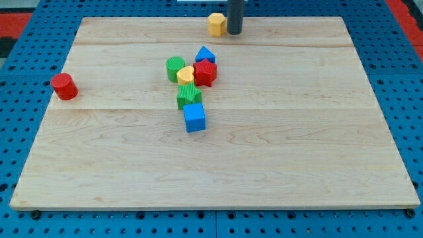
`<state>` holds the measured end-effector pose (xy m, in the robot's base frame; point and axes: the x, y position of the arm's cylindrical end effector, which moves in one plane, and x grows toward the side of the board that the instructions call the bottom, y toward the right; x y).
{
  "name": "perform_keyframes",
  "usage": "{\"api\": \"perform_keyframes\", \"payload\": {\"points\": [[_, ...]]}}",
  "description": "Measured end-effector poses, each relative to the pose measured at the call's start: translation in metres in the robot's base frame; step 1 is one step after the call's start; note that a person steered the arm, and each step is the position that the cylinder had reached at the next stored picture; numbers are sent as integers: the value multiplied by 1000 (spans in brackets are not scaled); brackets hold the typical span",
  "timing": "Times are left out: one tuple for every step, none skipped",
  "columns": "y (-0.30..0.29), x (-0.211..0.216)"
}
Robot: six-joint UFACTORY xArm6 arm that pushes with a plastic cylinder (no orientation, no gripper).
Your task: Push the red star and blue triangle upwards
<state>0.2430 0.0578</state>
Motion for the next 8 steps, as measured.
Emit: {"api": "perform_keyframes", "payload": {"points": [[17, 51], [4, 126], [-45, 153], [-70, 153], [-80, 152], [-80, 138], [-80, 120], [-80, 101]]}}
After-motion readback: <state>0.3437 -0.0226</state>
